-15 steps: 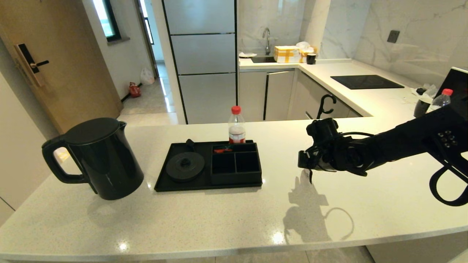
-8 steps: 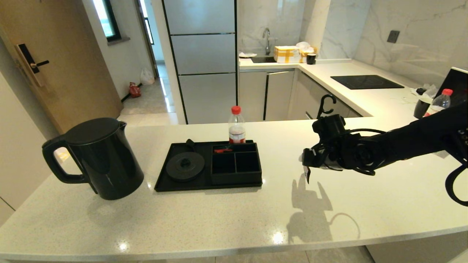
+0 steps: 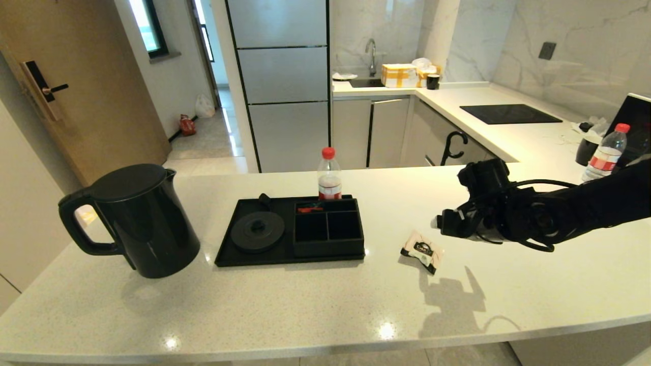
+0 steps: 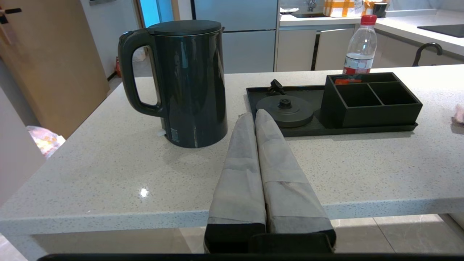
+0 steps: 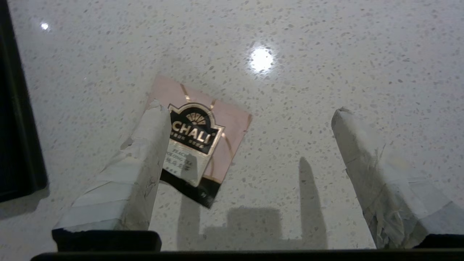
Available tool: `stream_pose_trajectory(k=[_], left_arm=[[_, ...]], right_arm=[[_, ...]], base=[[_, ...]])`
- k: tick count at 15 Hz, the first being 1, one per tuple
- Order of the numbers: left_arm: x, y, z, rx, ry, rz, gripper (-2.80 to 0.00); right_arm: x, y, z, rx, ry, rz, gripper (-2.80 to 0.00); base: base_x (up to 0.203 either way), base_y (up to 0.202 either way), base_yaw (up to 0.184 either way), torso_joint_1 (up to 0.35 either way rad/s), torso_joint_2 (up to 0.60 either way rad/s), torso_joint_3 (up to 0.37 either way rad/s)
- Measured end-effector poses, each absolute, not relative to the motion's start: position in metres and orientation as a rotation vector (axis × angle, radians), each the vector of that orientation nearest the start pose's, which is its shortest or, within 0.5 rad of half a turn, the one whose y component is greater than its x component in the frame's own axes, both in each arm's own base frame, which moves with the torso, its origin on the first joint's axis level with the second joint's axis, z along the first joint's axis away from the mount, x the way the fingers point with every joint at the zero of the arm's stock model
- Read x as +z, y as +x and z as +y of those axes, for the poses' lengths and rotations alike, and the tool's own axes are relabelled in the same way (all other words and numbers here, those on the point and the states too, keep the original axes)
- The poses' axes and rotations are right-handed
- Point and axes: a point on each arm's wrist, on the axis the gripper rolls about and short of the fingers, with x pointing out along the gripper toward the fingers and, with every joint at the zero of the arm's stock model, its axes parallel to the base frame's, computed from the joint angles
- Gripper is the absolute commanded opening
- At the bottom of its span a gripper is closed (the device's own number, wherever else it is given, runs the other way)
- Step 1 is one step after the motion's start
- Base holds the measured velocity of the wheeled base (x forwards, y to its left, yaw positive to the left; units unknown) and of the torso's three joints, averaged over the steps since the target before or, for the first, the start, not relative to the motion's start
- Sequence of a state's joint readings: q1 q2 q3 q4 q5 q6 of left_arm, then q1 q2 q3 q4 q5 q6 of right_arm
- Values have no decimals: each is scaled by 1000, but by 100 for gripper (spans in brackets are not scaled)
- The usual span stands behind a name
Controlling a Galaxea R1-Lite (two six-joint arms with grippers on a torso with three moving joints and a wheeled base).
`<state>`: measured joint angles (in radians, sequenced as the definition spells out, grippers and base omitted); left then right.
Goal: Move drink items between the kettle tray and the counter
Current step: Return the tea bag to its original position
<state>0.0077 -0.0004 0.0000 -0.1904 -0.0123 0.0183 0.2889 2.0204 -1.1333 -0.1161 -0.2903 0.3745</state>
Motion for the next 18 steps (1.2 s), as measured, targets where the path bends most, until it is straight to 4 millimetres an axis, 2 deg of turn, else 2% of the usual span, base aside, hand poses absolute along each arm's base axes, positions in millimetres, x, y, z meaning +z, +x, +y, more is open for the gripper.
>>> stream_pose_trajectory(k=[5, 7, 9, 10, 15, 18], left_arm=[[95, -25, 0, -3, 20, -191, -280], [95, -25, 0, -3, 20, -190, -280], [95, -25, 0, -3, 20, -190, -280], [95, -25, 0, -3, 20, -190, -280], [95, -25, 0, -3, 20, -191, -280], [95, -25, 0, -3, 20, -191, -280]], right_arm=[[107, 355, 95, -173, 144, 715, 0], [121, 343, 92, -161, 154, 695, 0], [144, 321, 88, -144, 165, 664, 0], [157, 307, 84, -137, 170, 648, -280], [212, 218, 59, -128, 227, 577, -280], [234, 161, 42, -169, 291, 570, -280]], base=[[0, 0, 0, 0, 0, 0], [0, 0, 0, 0, 0, 0], [0, 0, 0, 0, 0, 0], [0, 0, 0, 0, 0, 0], [0, 0, 0, 0, 0, 0], [0, 0, 0, 0, 0, 0]])
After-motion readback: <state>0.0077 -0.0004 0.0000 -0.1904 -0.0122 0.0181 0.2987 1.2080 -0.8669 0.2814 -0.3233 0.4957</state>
